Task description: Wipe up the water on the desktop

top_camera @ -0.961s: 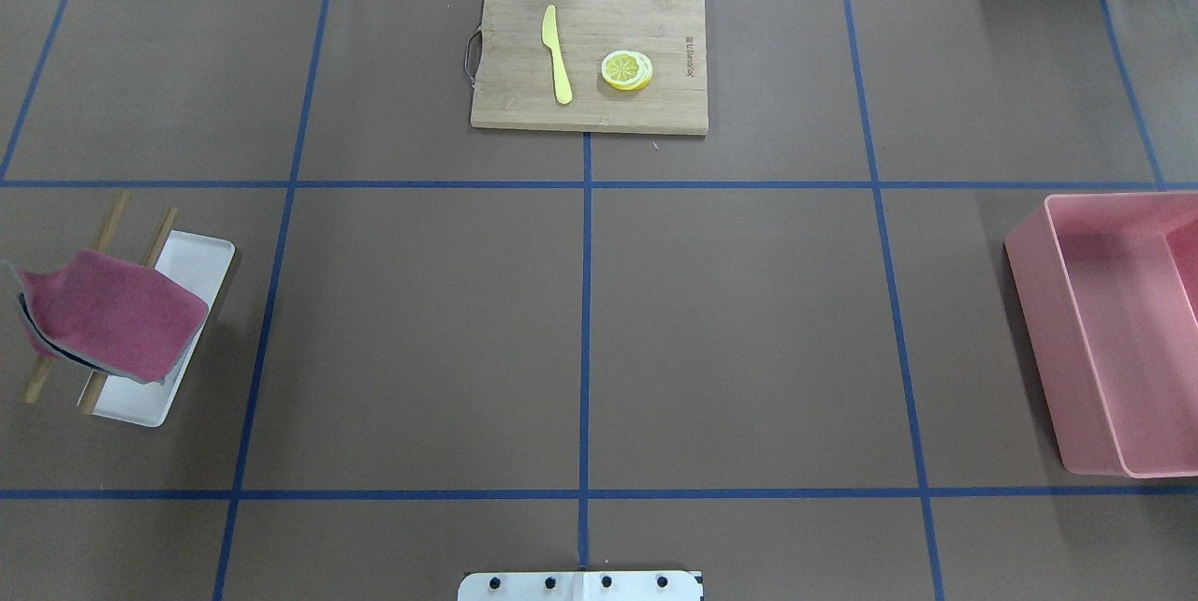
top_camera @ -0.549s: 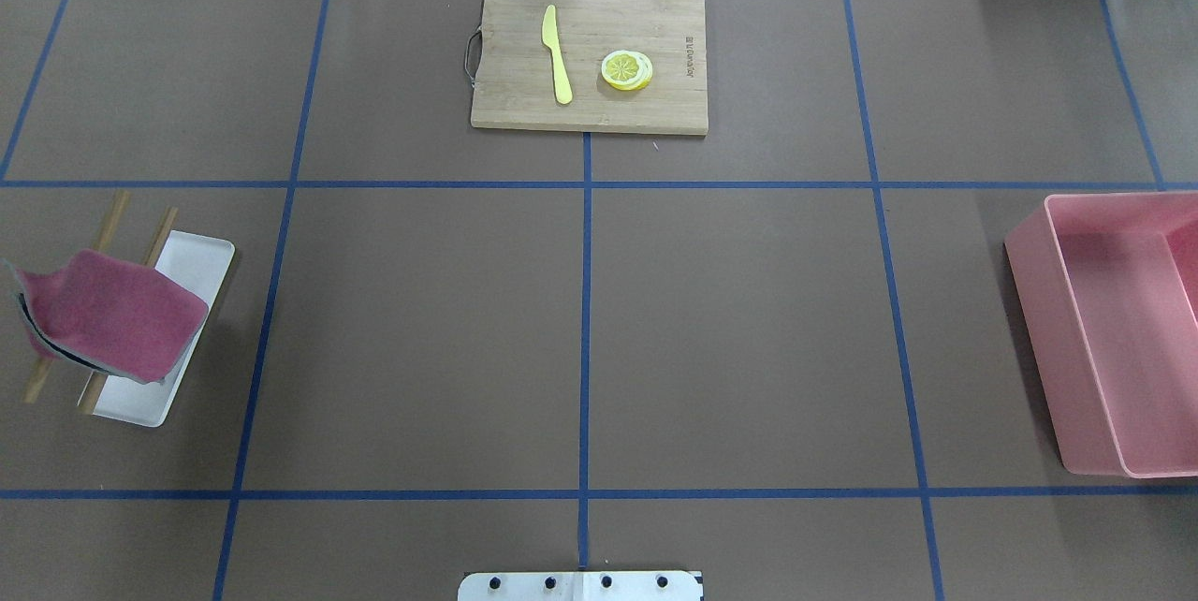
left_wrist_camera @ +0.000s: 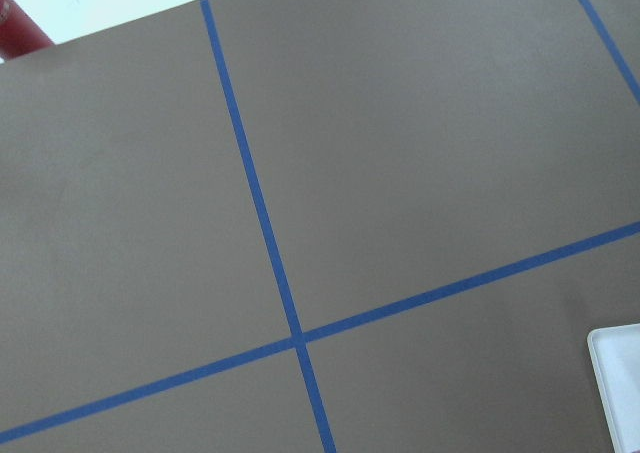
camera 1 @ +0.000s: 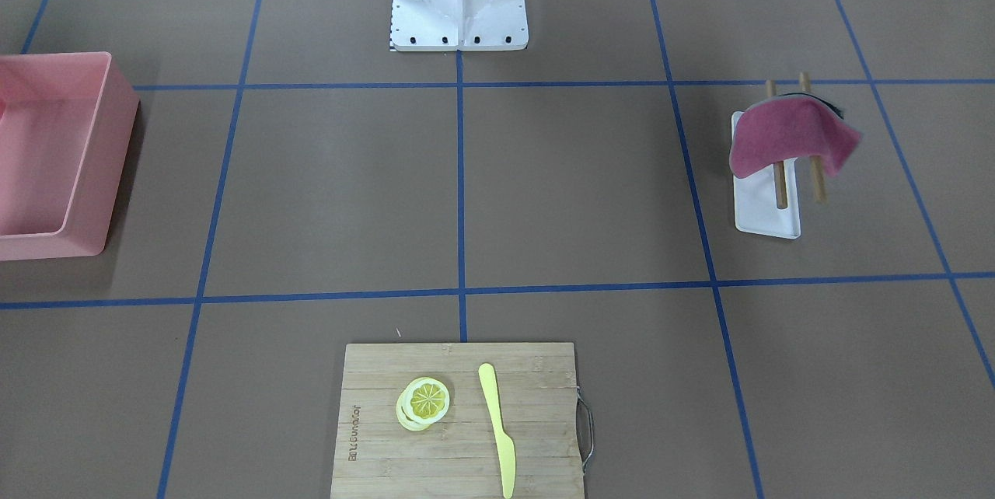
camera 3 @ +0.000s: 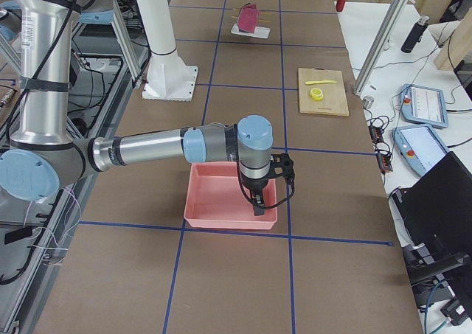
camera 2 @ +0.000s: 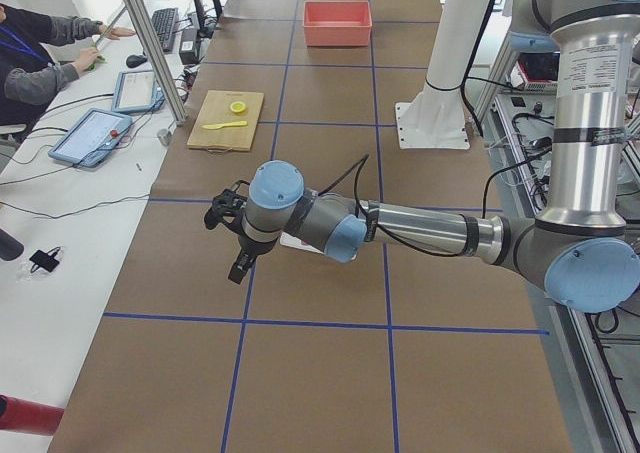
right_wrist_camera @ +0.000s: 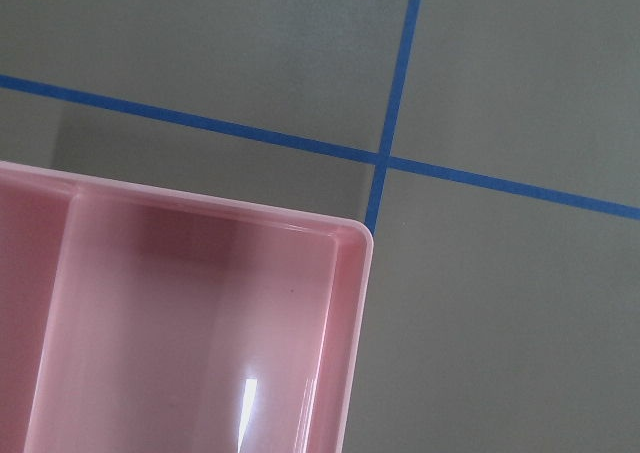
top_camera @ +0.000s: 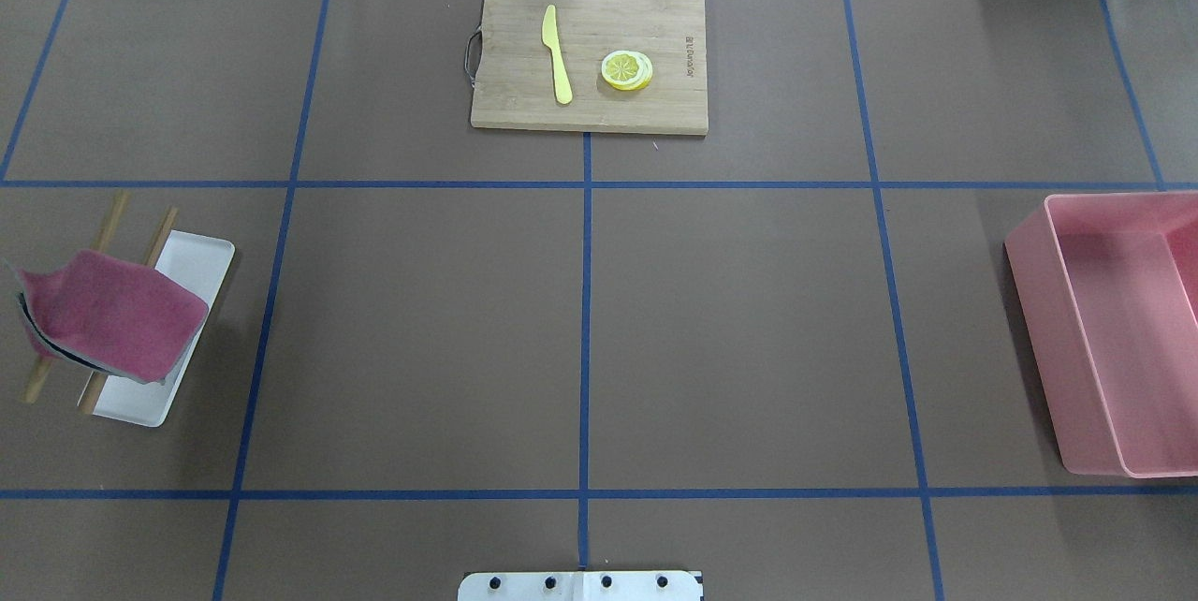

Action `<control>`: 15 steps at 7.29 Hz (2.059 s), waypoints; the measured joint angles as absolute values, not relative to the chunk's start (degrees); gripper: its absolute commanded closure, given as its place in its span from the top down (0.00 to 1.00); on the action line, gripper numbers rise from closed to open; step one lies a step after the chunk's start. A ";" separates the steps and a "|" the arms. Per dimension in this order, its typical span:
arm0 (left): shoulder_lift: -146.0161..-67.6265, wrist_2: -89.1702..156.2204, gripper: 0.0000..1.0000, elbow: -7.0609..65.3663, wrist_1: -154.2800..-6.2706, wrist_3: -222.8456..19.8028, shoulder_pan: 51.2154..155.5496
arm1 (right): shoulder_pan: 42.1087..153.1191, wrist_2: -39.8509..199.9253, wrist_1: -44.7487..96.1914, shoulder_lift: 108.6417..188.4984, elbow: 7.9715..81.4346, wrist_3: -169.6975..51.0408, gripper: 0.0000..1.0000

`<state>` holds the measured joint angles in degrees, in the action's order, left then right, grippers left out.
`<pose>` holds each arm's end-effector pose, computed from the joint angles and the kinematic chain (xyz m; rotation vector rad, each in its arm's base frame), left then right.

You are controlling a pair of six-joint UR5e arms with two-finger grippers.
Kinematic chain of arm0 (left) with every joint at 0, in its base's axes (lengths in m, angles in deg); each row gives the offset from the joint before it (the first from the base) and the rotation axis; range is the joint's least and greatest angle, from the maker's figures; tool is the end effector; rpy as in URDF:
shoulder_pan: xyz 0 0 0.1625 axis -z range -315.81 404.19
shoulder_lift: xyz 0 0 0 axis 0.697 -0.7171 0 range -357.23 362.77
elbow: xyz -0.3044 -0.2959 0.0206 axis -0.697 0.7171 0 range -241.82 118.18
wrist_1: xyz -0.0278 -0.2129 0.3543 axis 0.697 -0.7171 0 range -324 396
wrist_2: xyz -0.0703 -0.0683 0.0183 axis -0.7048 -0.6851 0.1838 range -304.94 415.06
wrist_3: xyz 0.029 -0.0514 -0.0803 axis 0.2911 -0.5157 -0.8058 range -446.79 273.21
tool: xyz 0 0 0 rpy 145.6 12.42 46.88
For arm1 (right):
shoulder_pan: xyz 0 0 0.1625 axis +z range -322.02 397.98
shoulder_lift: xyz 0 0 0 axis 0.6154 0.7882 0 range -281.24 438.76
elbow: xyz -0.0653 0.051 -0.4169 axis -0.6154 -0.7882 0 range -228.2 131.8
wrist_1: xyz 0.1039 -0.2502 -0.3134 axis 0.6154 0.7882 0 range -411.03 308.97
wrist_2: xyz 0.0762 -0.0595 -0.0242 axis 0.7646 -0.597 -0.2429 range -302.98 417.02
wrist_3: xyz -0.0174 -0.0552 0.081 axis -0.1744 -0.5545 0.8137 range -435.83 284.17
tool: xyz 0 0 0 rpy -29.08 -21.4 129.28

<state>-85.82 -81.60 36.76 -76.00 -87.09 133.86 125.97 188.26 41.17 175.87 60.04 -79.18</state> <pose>-0.0580 -0.4996 0.5496 0.4762 0.7990 0.2076 0.0520 -0.4444 0.5670 0.1578 -0.7172 -0.1455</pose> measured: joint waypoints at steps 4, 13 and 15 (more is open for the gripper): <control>-79.34 -85.25 0.98 37.39 -88.43 -99.05 125.54 | 113.67 187.65 27.49 175.81 65.23 -50.60 1.00; -80.85 -82.09 0.03 36.94 -107.73 -131.69 104.78 | 102.21 180.69 26.34 176.48 71.85 -34.17 1.00; -80.57 -81.98 0.00 36.93 -107.97 -131.72 104.69 | 102.16 180.68 26.39 176.42 71.83 -34.13 1.00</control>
